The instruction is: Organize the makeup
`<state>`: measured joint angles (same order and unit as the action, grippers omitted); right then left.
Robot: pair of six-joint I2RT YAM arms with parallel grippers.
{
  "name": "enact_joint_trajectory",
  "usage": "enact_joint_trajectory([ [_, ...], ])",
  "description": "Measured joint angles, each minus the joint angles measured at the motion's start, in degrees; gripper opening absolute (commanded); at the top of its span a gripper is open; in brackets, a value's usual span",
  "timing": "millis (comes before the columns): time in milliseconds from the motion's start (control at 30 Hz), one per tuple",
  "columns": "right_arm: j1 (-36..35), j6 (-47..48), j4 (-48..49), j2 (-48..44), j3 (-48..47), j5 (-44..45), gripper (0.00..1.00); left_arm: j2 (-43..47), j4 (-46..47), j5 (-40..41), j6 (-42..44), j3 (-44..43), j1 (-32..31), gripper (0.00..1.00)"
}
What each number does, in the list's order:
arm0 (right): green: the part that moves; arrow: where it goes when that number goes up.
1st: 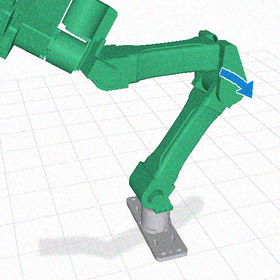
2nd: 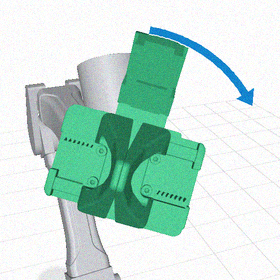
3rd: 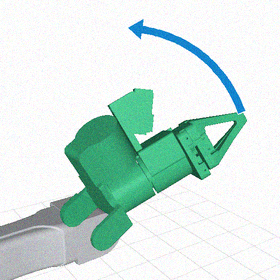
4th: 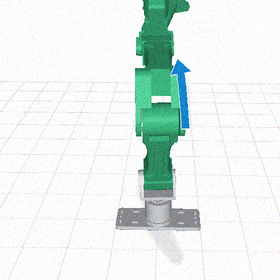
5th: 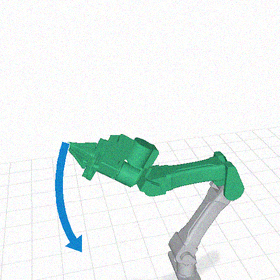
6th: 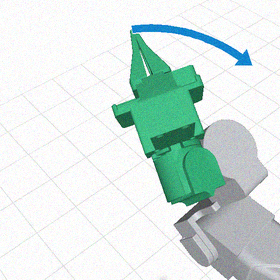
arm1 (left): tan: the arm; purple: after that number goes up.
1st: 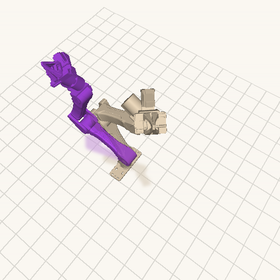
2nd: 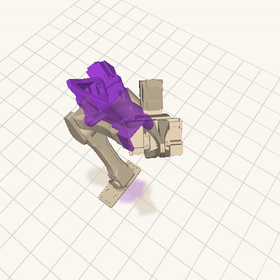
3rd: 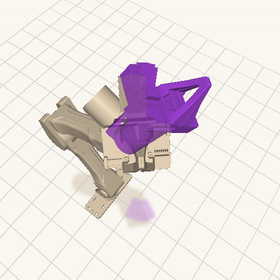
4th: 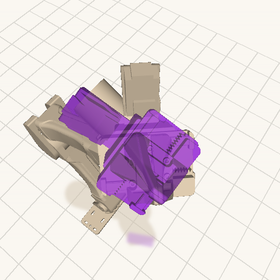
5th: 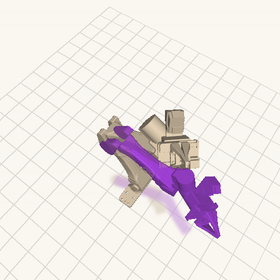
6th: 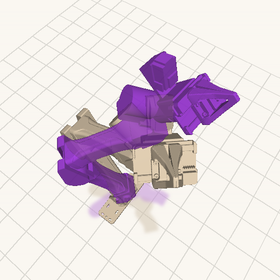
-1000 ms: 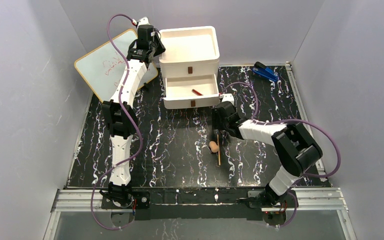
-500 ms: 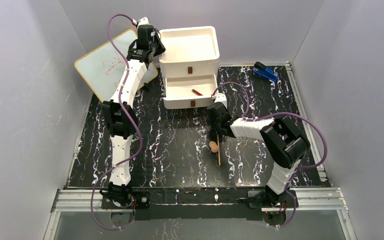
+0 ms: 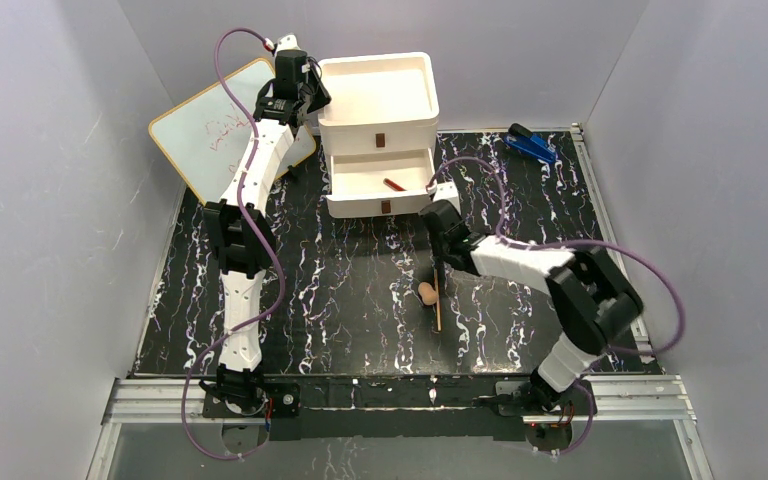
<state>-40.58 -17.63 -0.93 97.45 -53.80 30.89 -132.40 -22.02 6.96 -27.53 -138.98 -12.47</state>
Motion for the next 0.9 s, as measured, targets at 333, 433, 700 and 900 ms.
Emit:
enact_joint_trajectory([
  [333,-5.2,2.7,-11.7,-23.6,-9.4,-0.3,0.01,0.2,0.6,0.0,0.0,0.5,0.0,0.0],
  [433,-6.9,3.7,-12.3,-23.7,-13.5,0.6,0.01,0.2,0.6,0.0,0.0,0.5,0.0,0.0],
  [700,-6.1,7.5,-15.5,-8.8,-28.9,-0.1,0.01,0.2,0.6,-0.1,0.1,0.5,0.0,0.0],
  [900,-3.4,8.7,-23.8,8.0,-52.5,-6.1,0.01,0.4,0.8,-0.1,0.2,0.8,0.0,0.0],
])
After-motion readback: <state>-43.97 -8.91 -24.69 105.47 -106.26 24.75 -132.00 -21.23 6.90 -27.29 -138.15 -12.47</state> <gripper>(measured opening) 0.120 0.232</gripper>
